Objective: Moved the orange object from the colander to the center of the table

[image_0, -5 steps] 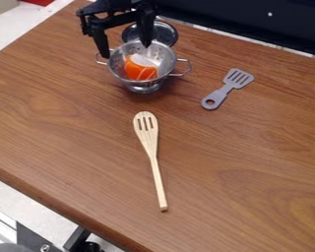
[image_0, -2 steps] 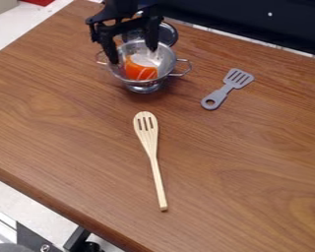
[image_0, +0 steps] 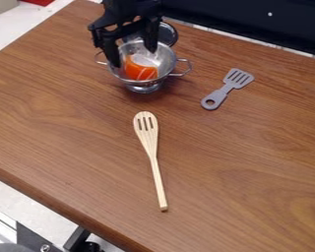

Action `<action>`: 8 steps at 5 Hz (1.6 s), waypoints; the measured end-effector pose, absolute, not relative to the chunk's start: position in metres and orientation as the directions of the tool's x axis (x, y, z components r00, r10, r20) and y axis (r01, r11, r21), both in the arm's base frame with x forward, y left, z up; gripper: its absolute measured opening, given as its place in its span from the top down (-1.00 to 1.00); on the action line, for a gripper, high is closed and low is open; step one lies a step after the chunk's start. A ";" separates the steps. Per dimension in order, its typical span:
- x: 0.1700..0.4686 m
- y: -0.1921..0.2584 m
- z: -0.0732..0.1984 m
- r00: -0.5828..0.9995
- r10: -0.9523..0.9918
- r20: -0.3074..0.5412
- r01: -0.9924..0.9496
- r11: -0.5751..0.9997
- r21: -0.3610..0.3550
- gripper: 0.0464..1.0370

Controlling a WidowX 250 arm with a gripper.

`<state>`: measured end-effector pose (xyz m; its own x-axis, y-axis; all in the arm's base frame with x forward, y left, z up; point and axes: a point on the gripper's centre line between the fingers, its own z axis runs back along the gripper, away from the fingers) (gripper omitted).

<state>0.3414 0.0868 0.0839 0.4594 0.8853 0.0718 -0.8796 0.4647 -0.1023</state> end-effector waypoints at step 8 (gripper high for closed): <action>0.353 0.077 0.056 0.345 0.933 0.103 -0.935 0.351 -0.050 -0.12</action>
<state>0.3532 0.0770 0.0562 0.3446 0.9331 0.1031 -0.9351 0.3508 -0.0499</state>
